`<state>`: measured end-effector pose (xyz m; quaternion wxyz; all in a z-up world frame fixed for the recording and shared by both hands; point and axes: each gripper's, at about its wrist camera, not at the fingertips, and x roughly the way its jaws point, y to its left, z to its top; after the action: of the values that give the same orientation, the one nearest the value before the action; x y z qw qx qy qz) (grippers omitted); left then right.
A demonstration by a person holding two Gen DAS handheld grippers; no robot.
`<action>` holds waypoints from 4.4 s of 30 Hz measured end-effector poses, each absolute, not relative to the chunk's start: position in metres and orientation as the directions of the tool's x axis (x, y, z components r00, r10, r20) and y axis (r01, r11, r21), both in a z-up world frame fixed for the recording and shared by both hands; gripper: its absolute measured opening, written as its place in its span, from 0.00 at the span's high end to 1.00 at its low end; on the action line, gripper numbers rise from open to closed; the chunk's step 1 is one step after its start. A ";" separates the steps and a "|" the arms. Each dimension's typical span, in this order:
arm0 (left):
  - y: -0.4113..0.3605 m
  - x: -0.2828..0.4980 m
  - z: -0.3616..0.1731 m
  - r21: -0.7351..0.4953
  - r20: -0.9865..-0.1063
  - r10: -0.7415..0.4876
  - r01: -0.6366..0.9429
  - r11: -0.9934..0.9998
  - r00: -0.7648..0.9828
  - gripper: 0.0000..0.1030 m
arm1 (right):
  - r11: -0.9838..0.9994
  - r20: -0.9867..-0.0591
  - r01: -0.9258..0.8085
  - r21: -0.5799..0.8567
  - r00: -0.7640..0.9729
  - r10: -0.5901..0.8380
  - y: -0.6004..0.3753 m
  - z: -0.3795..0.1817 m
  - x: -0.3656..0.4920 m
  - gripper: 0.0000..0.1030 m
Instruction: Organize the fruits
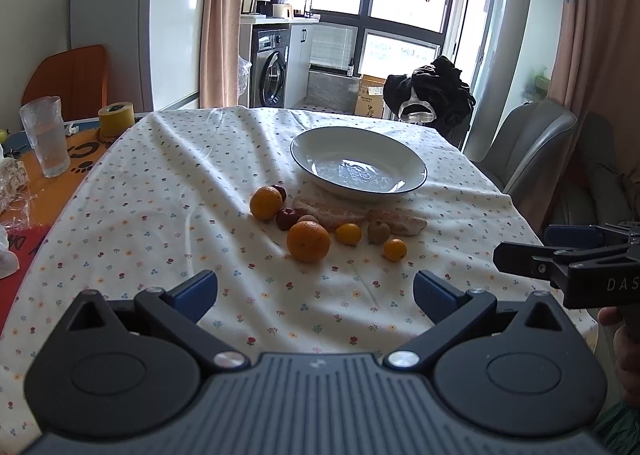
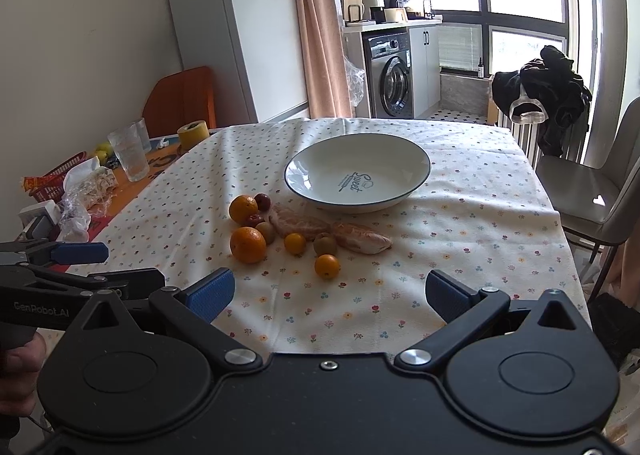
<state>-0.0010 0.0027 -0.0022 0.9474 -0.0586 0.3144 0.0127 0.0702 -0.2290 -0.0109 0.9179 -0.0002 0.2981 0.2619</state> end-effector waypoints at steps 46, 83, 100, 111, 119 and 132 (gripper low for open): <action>0.030 0.097 -0.064 -0.217 -0.634 -0.080 -0.078 0.973 0.769 0.36 | 0.780 -0.614 -0.561 0.277 0.520 0.593 -0.190 -0.084 0.162 0.54; 0.018 0.108 -0.049 -0.178 -0.584 -0.007 -0.119 0.977 0.812 0.60 | 0.764 -0.518 -0.584 0.275 0.579 0.629 -0.194 -0.061 0.176 0.78; 0.014 0.130 -0.028 -0.172 -0.545 -0.005 -0.106 0.979 0.839 0.60 | 0.780 -0.468 -0.570 0.256 0.634 0.616 -0.201 -0.044 0.195 0.78; 0.009 0.155 -0.028 -0.169 -0.551 -0.020 -0.087 0.982 0.835 0.60 | 0.797 -0.449 -0.547 0.257 0.662 0.600 -0.203 -0.042 0.216 0.78; 0.006 0.176 -0.033 -0.167 -0.567 -0.037 -0.071 0.983 0.823 0.60 | 0.811 -0.459 -0.524 0.262 0.671 0.582 -0.204 -0.049 0.232 0.78; -0.007 0.210 -0.043 -0.150 -0.595 -0.085 -0.006 0.989 0.799 0.60 | 0.836 -0.497 -0.484 0.258 0.676 0.544 -0.204 -0.067 0.251 0.78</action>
<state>0.2102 -0.0072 -0.0427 0.9457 -0.0723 0.3163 -0.0209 0.2513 -0.2043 -0.0673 0.9139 0.0525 0.2881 0.2811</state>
